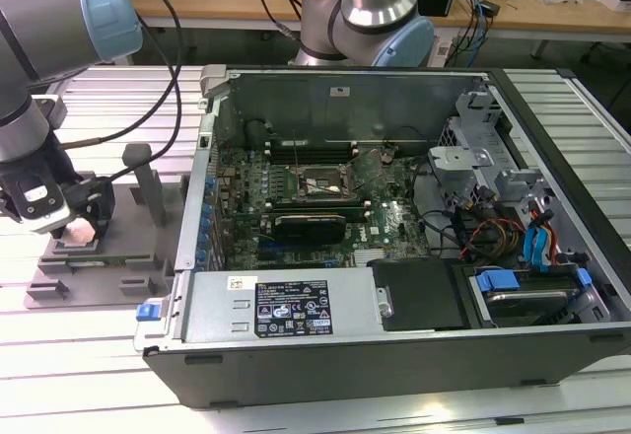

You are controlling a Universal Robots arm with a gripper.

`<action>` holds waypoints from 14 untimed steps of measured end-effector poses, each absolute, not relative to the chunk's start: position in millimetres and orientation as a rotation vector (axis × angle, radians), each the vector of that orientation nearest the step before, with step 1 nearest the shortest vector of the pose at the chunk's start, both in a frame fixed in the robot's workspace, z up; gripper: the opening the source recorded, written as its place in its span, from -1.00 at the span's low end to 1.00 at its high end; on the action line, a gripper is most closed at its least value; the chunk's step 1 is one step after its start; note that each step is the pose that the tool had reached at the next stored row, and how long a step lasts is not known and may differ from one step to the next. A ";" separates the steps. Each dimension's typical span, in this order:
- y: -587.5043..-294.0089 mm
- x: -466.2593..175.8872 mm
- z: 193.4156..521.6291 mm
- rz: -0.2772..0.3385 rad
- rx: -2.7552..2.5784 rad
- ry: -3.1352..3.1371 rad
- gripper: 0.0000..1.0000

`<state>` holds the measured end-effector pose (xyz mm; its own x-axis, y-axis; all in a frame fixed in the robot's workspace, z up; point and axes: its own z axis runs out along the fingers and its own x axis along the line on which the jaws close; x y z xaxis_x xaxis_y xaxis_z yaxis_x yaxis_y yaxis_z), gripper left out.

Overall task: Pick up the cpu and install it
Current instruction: 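Pick up the cpu and move it towards the insertion slot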

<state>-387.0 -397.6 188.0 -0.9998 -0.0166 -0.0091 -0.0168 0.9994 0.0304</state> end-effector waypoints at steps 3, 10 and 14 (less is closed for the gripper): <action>-397.6 -387.0 188.0 0.048 -0.026 3.132 0.24; -397.6 -387.1 198.2 0.048 -0.026 3.132 0.10; -397.6 -387.1 210.0 0.048 -0.026 3.132 0.10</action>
<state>-387.1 -397.6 210.0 -0.9998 -0.0164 -0.0091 -0.0166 0.9994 0.0304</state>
